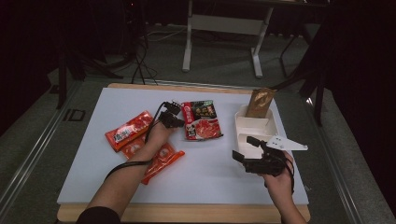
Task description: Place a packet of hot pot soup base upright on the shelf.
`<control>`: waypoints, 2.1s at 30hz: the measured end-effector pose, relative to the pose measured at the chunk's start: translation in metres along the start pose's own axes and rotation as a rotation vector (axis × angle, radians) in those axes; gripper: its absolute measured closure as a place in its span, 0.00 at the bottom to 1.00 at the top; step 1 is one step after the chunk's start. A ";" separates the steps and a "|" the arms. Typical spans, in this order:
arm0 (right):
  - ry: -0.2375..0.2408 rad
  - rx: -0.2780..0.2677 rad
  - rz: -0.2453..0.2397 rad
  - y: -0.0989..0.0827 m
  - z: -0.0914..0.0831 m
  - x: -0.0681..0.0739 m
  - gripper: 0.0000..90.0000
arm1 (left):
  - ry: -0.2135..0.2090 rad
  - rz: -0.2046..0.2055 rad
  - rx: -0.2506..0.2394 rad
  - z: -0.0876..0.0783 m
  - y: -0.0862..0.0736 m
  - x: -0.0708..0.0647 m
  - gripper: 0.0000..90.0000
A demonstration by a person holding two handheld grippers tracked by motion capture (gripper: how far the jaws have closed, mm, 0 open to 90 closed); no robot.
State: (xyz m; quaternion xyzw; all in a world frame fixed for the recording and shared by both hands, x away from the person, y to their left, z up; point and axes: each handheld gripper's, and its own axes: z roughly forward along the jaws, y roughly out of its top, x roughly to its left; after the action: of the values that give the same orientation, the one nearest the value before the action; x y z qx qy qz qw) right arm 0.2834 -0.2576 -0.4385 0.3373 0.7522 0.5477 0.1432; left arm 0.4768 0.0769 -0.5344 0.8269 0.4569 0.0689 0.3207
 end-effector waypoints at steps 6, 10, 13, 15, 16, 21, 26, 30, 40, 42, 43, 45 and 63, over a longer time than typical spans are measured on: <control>0.003 0.001 0.009 -0.001 0.000 -0.001 0.16 | -0.003 -0.001 -0.009 0.004 0.004 0.001 1.00; 0.001 0.005 0.002 -0.001 -0.001 0.000 0.16 | 0.001 0.010 0.000 0.006 0.008 0.000 0.99; 0.002 0.006 0.005 -0.001 -0.001 0.000 0.16 | 0.004 0.007 -0.003 0.007 0.010 0.000 0.99; 0.001 0.006 0.004 -0.001 -0.001 0.000 0.16 | 0.004 0.009 0.001 0.009 0.011 0.001 1.00; 0.002 0.005 0.004 -0.001 -0.001 0.000 0.17 | 0.004 0.007 0.002 0.009 0.011 0.001 0.99; -0.003 0.005 -0.004 0.000 -0.001 0.000 0.17 | 0.006 -0.006 -0.008 0.005 0.009 0.003 0.99; -0.011 0.009 -0.005 -0.001 0.000 0.000 0.17 | -0.004 -0.013 -0.052 -0.012 0.012 -0.001 0.95; -0.013 0.012 -0.012 0.000 0.000 0.001 0.17 | -0.027 -0.030 -0.086 -0.025 0.018 -0.003 0.85; -0.013 0.030 -0.034 -0.002 0.004 0.005 0.17 | -0.026 -0.073 -0.101 -0.016 0.027 0.004 0.64; -0.012 0.034 -0.033 -0.002 0.005 0.005 0.17 | -0.023 -0.068 -0.094 -0.010 0.028 0.005 0.64; -0.011 0.036 -0.033 -0.003 0.005 0.004 0.17 | -0.015 -0.072 -0.093 -0.007 0.028 0.006 0.64; -0.012 0.037 -0.034 -0.003 0.005 0.004 0.17 | -0.010 -0.076 -0.099 -0.003 0.029 0.008 0.64; -0.009 0.058 -0.048 -0.006 0.008 0.003 0.17 | -0.051 -0.151 -0.024 0.031 0.037 0.008 0.62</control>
State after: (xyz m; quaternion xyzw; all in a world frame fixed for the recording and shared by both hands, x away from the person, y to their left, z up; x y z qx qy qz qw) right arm 0.2836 -0.2503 -0.4462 0.3254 0.7751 0.5205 0.1497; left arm 0.5205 0.0545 -0.5384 0.7876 0.5087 0.0290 0.3465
